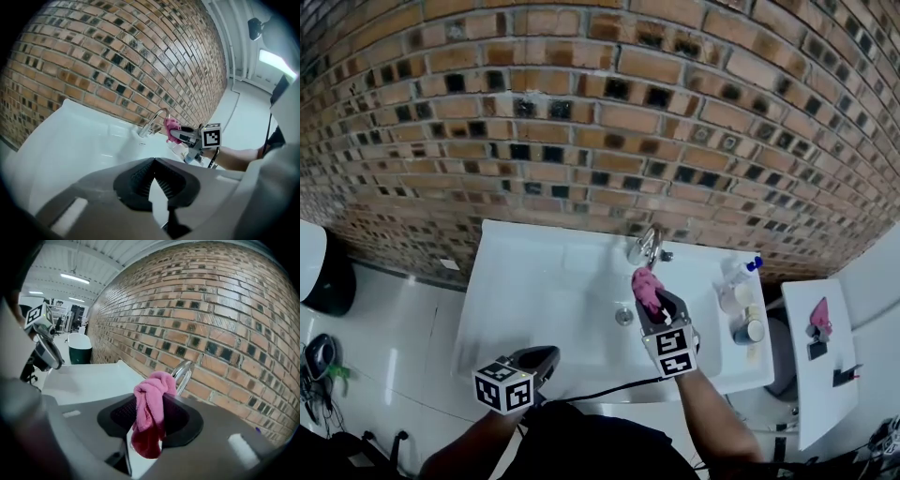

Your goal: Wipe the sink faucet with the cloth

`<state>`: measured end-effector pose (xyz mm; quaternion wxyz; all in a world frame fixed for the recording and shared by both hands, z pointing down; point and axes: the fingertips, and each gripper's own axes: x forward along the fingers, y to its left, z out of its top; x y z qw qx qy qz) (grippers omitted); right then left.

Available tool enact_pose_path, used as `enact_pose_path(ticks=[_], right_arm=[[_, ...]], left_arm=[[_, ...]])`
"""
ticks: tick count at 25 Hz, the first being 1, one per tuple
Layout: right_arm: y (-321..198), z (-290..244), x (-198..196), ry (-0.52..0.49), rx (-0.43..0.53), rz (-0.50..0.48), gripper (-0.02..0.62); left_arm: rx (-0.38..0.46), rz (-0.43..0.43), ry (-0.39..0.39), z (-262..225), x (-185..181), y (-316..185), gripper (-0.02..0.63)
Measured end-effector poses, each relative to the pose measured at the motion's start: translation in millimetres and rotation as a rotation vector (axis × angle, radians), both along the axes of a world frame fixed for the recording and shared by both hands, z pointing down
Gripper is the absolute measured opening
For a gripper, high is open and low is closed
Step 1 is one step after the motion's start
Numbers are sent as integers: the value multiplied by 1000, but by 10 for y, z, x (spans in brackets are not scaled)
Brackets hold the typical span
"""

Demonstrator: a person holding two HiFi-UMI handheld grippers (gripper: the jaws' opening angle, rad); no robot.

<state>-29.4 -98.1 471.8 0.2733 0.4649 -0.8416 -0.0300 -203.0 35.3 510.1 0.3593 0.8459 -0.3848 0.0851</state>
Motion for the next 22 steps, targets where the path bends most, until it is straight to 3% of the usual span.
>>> enact_pose_path(ticks=[8, 12, 15, 22], right_arm=[[302, 52, 124, -56, -100, -52, 150], [599, 29, 346, -131, -145, -50, 150], [864, -19, 566, -266, -224, -27, 150], [1619, -450, 1062, -747, -338, 29, 150]], left_arm=[[18, -8, 15, -98, 370, 196, 6], [5, -9, 2, -78, 529, 337, 6], [4, -4, 3, -124, 642, 373, 6], [74, -29, 4, -423, 836, 335, 6]])
